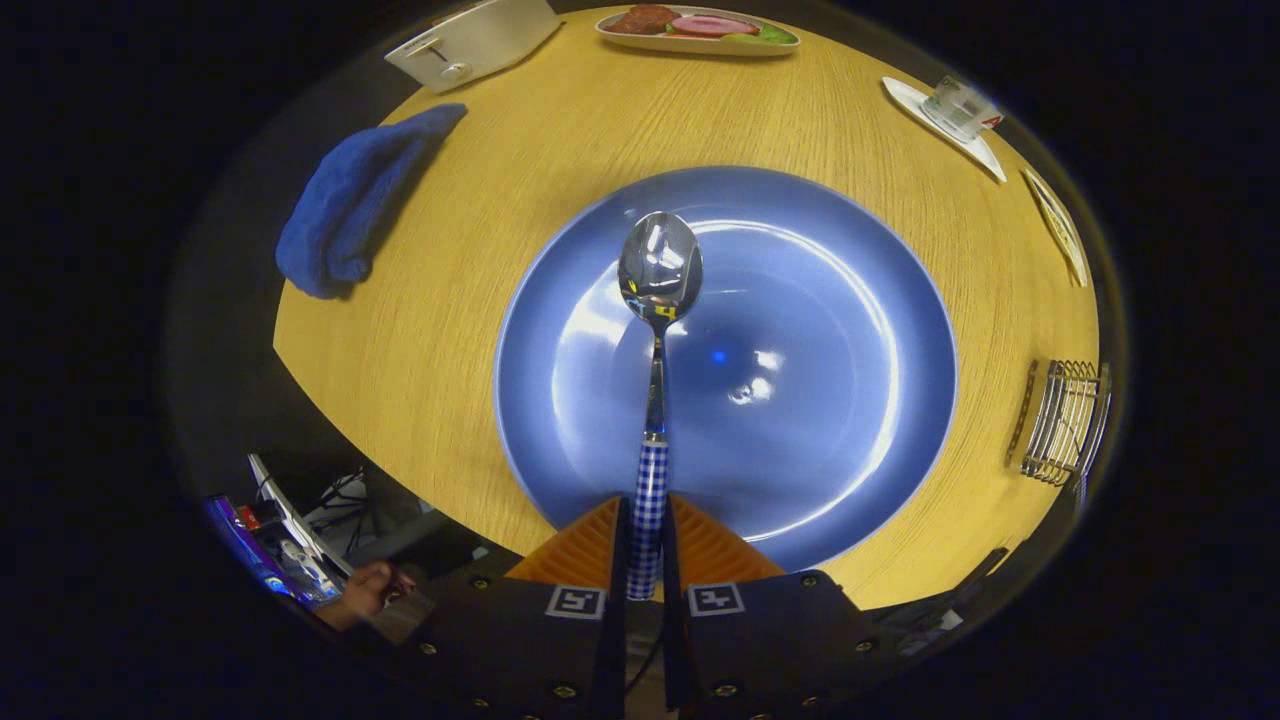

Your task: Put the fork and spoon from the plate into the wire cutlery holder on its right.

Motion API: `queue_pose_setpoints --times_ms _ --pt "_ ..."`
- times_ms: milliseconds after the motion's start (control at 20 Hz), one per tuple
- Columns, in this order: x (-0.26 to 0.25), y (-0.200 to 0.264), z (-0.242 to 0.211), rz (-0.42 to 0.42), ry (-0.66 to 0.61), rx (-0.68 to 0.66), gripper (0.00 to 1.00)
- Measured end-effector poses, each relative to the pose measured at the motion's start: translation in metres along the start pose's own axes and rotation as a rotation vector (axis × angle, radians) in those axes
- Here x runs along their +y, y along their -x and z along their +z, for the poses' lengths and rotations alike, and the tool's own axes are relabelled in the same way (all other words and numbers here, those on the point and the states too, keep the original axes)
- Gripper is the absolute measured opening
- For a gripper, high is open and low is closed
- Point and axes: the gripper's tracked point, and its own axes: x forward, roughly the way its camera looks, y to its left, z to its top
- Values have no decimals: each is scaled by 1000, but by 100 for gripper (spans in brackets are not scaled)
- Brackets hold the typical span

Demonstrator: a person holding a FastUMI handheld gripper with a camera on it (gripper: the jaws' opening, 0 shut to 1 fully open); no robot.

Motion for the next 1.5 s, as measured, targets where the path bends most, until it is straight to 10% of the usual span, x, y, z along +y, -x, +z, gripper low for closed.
queue_pose_setpoints --times_ms 1500 --pt "-129 117 -50 -106 98 101 5"
